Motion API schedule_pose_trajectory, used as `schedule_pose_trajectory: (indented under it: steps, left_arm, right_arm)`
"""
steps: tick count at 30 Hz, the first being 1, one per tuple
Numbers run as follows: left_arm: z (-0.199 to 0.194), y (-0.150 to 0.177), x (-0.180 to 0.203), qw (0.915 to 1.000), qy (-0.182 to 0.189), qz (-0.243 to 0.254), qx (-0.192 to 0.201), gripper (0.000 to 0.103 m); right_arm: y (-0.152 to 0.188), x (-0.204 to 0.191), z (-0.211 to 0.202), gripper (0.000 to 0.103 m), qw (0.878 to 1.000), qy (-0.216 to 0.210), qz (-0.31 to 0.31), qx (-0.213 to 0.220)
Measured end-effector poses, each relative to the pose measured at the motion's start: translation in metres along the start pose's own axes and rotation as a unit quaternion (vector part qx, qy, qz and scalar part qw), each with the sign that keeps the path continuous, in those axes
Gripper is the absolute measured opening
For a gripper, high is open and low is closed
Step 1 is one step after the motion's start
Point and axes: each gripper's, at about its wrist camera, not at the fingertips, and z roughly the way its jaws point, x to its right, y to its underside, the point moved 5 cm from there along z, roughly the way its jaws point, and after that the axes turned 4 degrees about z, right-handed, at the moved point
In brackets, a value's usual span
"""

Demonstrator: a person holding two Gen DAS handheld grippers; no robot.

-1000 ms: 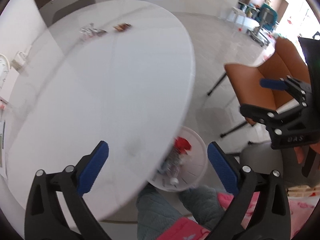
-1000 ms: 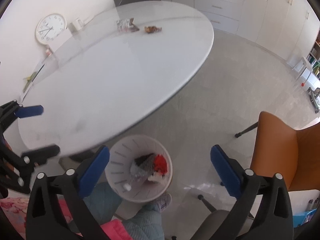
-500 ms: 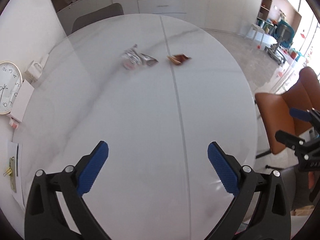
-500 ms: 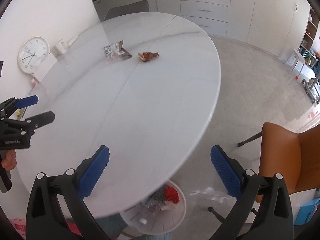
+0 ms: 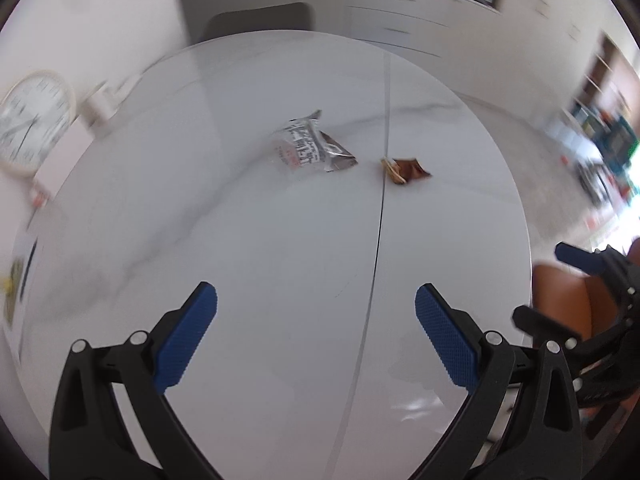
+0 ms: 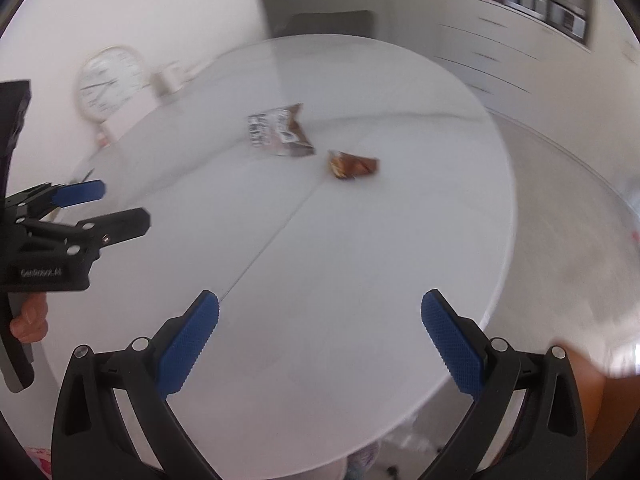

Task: Collect trash
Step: 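Grasp the clear snack bag with the left tool while the right tool grasps the brown wrapper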

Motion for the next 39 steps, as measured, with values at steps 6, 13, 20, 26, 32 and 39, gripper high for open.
schedule_pose_trajectory:
  steps: [6,13,20,26,32,39]
  left_arm:
    - [0.018,-0.014,0.02,0.9899,0.008,-0.14,-0.023,0.095]
    - [0.088,-0.076,0.016,0.9892,-0.033,-0.141,-0.022,0.095]
    - [0.162,-0.112,-0.004,0.9828,-0.042,-0.177,-0.032,0.095]
    - [0.196,-0.126,-0.018,0.9775,-0.074,-0.192,-0.048,0.095]
    - [0.208,-0.138,-0.018,0.9763,-0.087,-0.187,-0.067,0.067]
    - [0.203,-0.146,-0.007,0.9786,-0.095,-0.173,-0.058,0.04]
  right_arm:
    - [-0.026,0.029,0.021,0.101,0.991,-0.06,-0.115,-0.021]
    - [-0.069,0.047,0.076,0.101,0.965,-0.104,-0.238,-0.022]
    - [-0.098,0.051,0.147,0.093,0.944,-0.133,-0.3,-0.04]
    - [-0.107,0.042,0.168,0.085,0.934,-0.155,-0.32,-0.041]
    - [-0.109,0.034,0.177,0.066,0.926,-0.157,-0.34,-0.047]
    - [-0.115,0.03,0.176,0.04,0.93,-0.155,-0.331,-0.045]
